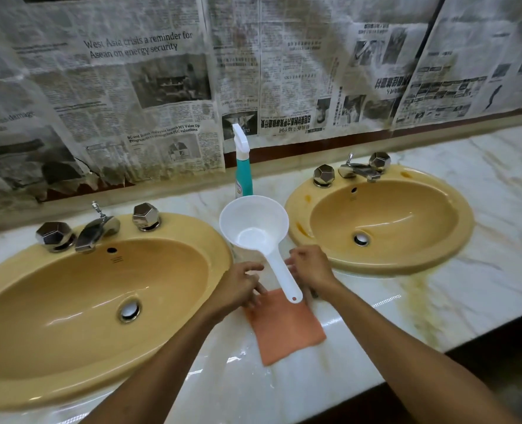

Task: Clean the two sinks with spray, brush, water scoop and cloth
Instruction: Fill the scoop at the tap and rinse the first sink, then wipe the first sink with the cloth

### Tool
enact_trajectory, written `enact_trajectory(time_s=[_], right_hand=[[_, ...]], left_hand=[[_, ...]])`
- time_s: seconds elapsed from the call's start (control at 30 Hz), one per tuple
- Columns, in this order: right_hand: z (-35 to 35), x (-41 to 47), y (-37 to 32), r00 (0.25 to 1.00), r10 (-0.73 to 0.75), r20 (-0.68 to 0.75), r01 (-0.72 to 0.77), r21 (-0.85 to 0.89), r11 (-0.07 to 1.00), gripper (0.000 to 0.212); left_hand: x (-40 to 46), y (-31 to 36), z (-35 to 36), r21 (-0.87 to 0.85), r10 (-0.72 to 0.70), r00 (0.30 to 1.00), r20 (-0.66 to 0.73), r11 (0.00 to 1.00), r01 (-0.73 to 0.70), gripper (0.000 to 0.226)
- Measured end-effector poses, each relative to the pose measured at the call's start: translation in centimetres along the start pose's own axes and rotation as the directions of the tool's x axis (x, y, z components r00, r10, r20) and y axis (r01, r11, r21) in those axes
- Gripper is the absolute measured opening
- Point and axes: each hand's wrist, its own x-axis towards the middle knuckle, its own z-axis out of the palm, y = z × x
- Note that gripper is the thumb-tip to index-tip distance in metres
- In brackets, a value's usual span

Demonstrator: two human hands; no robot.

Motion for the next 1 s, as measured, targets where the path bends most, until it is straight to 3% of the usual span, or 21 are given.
enact_trajectory(time_s=[0.07, 0.13, 0.2, 0.27, 0.37, 0.47, 0.6, 0.67, 0.73, 0.87, 1.0], right_hand=[[-0.1, -1.0, 1.6, 0.974, -0.169, 0.151, 0.215, -0.386, 0.897, 0.02], [0.0, -2.1, 2.2, 0.923, -0.202, 0.328, 0.365, -0.574, 0.734, 0.026], [0.4, -3.0, 2.4, 0.91, -0.204, 0.36, 0.394, -0.607, 0.69, 0.028], [0.7, -3.5, 2.9, 0.938, -0.186, 0.293, 0.327, -0.567, 0.756, 0.021], [0.9, -4.1, 3.2, 0.938, -0.182, 0.294, 0.328, -0.587, 0.74, 0.014], [1.0, -5.0, 3.7, 0.917, -0.266, 0.296, 0.396, -0.605, 0.69, 0.009], [1.9, -6.3, 5.6, 0.815, -0.504, 0.287, 0.548, -0.667, 0.506, 0.021], [2.5, -7.5, 6.0, 0.812, -0.534, 0.237, 0.545, -0.638, 0.544, 0.015], [3.2, -9.1, 6.5, 0.81, -0.564, 0.161, 0.544, -0.564, 0.621, 0.003], [5.2, -12.8, 6.2, 0.805, -0.593, 0.007, 0.551, -0.379, 0.744, 0.017], [7.6, -15.1, 3.5, 0.758, -0.647, -0.081, 0.602, -0.294, 0.742, 0.018]], left_hand=[[0.5, -1.1, 0.1, 0.363, 0.118, 0.991, -0.06, 0.927, -0.089, 0.036], [0.6, -1.9, 0.4, 0.661, 0.208, 0.978, -0.027, 0.738, -0.138, 0.038], [0.6, -2.3, 1.1, 0.778, 0.23, 0.973, 0.035, 0.605, -0.17, 0.042], [0.6, -2.4, 2.0, 0.84, 0.211, 0.974, 0.084, 0.511, -0.182, 0.045], [0.6, -2.7, 2.8, 0.872, 0.183, 0.98, 0.073, 0.466, -0.152, 0.046], [0.1, -2.9, 2.8, 0.859, 0.135, 0.987, 0.092, 0.49, -0.147, 0.047], [-1.3, -3.4, 2.4, 0.861, 0.138, 0.983, 0.124, 0.478, -0.175, 0.032], [-2.2, -3.9, 2.2, 0.861, 0.176, 0.977, 0.119, 0.472, -0.19, 0.026], [-3.1, -4.3, 1.7, 0.819, 0.209, 0.969, 0.134, 0.527, -0.227, 0.025], [-5.6, -4.9, -0.4, 0.638, 0.3, 0.938, 0.174, 0.691, -0.34, 0.026], [-9.2, -4.6, -3.3, 0.429, 0.323, 0.943, 0.085, 0.842, -0.327, 0.015]])
